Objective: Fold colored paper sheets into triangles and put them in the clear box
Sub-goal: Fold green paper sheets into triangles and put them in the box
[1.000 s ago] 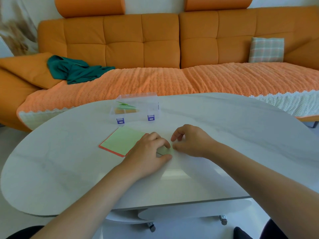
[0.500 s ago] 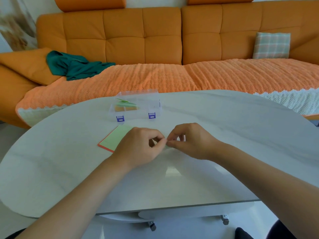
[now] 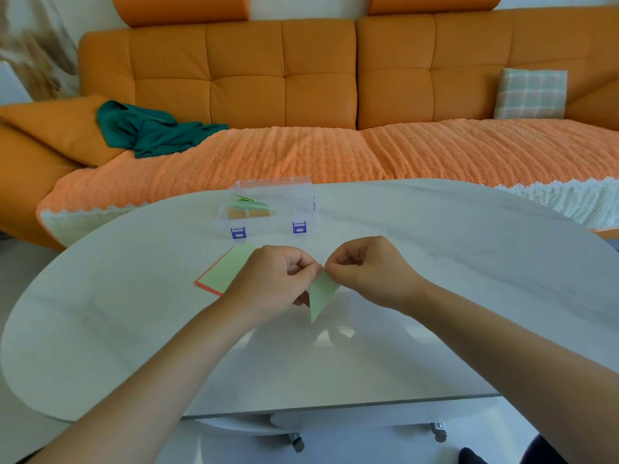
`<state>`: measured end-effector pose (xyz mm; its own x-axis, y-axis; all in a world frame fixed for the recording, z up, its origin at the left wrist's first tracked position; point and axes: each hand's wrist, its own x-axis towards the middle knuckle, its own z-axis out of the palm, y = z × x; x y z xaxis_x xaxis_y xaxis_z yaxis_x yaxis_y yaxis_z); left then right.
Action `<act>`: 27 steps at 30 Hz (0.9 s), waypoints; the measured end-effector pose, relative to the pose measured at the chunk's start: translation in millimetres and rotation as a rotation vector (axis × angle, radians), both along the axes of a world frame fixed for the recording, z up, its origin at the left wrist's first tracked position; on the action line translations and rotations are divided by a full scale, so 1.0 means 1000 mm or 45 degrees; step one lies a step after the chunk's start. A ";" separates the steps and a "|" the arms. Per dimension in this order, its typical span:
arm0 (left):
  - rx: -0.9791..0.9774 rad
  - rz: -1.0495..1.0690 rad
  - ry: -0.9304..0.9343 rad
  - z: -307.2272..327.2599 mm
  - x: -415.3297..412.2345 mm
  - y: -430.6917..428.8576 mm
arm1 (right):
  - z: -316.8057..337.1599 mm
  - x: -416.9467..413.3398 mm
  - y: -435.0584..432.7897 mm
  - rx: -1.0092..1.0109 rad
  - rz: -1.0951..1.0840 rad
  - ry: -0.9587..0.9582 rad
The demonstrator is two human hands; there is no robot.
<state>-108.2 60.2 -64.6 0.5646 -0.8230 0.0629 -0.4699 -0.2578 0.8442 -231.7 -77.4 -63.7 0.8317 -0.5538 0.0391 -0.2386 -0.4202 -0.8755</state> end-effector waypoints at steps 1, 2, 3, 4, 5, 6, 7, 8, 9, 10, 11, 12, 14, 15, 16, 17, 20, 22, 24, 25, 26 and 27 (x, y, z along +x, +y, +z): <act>-0.008 0.001 -0.010 -0.001 -0.001 0.000 | 0.000 0.001 0.002 0.006 -0.014 -0.008; -0.020 0.001 -0.020 -0.001 -0.001 -0.001 | -0.001 0.001 0.003 0.007 -0.022 -0.016; -0.030 -0.001 -0.033 -0.002 -0.001 -0.001 | -0.001 0.002 0.004 0.005 -0.026 -0.021; -0.041 -0.005 -0.047 -0.002 -0.002 -0.001 | -0.001 0.002 0.004 -0.001 -0.027 -0.020; -0.046 -0.012 -0.066 -0.003 -0.002 -0.001 | 0.000 0.003 0.004 -0.009 -0.025 -0.012; -0.046 -0.020 -0.087 -0.004 -0.001 -0.001 | 0.000 0.003 0.004 -0.016 -0.024 0.005; -0.044 -0.030 -0.101 -0.004 -0.001 -0.001 | 0.001 0.004 0.003 -0.019 -0.022 0.028; -0.043 -0.038 -0.104 -0.005 0.000 -0.001 | 0.001 0.004 0.001 -0.021 -0.019 0.050; -0.043 -0.045 -0.102 -0.005 0.002 -0.001 | 0.002 0.004 -0.001 -0.023 -0.015 0.067; -0.045 -0.048 -0.099 -0.005 0.003 -0.001 | 0.003 0.004 -0.003 -0.024 -0.014 0.075; -0.051 -0.044 -0.091 -0.005 0.005 -0.001 | 0.003 0.003 -0.005 -0.025 -0.017 0.079; -0.058 -0.036 -0.083 -0.004 0.006 -0.002 | 0.003 0.004 -0.007 -0.022 -0.022 0.081; -0.058 -0.022 -0.079 -0.003 0.008 -0.001 | 0.003 0.004 -0.010 -0.017 -0.026 0.086; -0.054 -0.019 -0.090 -0.003 0.009 -0.001 | 0.002 0.004 -0.012 -0.029 -0.026 0.093; -0.049 -0.014 -0.108 -0.003 0.011 0.000 | 0.001 0.004 -0.013 -0.049 -0.030 0.102; -0.047 -0.007 -0.122 -0.004 0.013 0.000 | 0.000 0.004 -0.015 -0.072 -0.039 0.113; -0.042 0.015 -0.116 -0.005 0.017 0.001 | -0.004 0.002 -0.023 -0.120 -0.067 0.142; -0.043 0.045 -0.115 -0.004 0.019 0.003 | -0.006 0.000 -0.030 -0.151 -0.105 0.160; -0.060 0.069 -0.051 -0.003 0.020 0.005 | -0.007 -0.003 -0.035 -0.170 -0.151 0.153; -0.061 0.067 -0.022 -0.003 0.020 0.005 | -0.007 -0.004 -0.037 -0.157 -0.152 0.132; -0.058 0.054 -0.013 -0.004 0.019 0.005 | -0.007 -0.004 -0.037 -0.131 -0.129 0.104; -0.056 0.037 -0.011 -0.005 0.017 0.004 | -0.007 -0.003 -0.035 -0.107 -0.082 0.077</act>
